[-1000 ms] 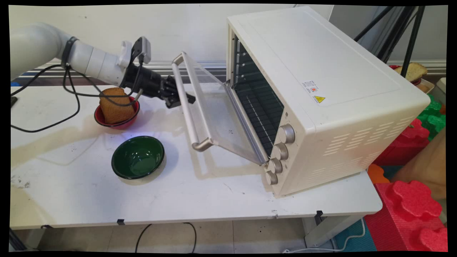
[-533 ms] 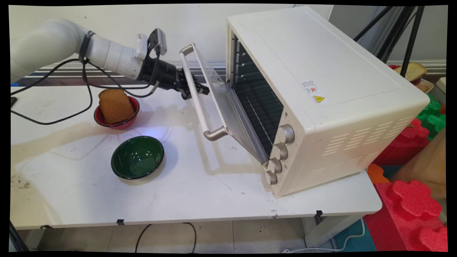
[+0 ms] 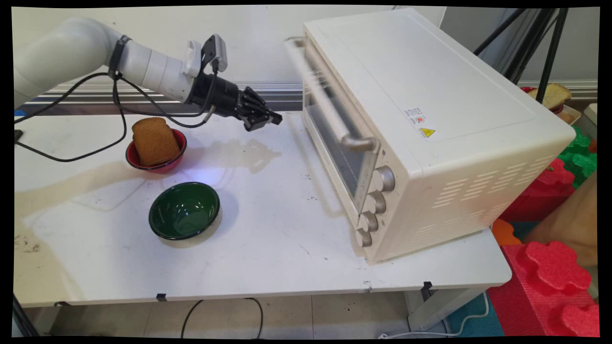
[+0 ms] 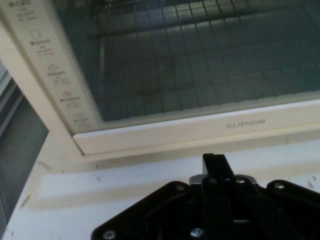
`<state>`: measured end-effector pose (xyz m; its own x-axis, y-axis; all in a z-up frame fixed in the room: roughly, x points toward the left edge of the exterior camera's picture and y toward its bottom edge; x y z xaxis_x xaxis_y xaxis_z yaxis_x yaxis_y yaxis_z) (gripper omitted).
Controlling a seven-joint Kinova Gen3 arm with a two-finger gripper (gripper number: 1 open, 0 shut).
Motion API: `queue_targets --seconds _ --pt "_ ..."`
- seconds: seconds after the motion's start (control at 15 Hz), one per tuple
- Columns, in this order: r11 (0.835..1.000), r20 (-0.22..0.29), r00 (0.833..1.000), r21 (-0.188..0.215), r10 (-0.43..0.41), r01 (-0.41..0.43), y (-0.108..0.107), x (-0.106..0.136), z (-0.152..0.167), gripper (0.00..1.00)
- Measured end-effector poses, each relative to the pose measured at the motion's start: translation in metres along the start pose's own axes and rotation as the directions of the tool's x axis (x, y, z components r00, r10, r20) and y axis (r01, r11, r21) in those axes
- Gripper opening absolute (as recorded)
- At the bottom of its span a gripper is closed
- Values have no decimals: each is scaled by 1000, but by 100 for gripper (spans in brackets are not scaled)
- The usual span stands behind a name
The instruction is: Close the oven
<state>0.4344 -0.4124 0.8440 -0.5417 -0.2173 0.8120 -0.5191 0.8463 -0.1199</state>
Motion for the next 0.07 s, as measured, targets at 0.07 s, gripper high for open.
queue_targets --seconds 0.07 --pt "1000 7 1000 -1 6 -6 1 0 -5 0"
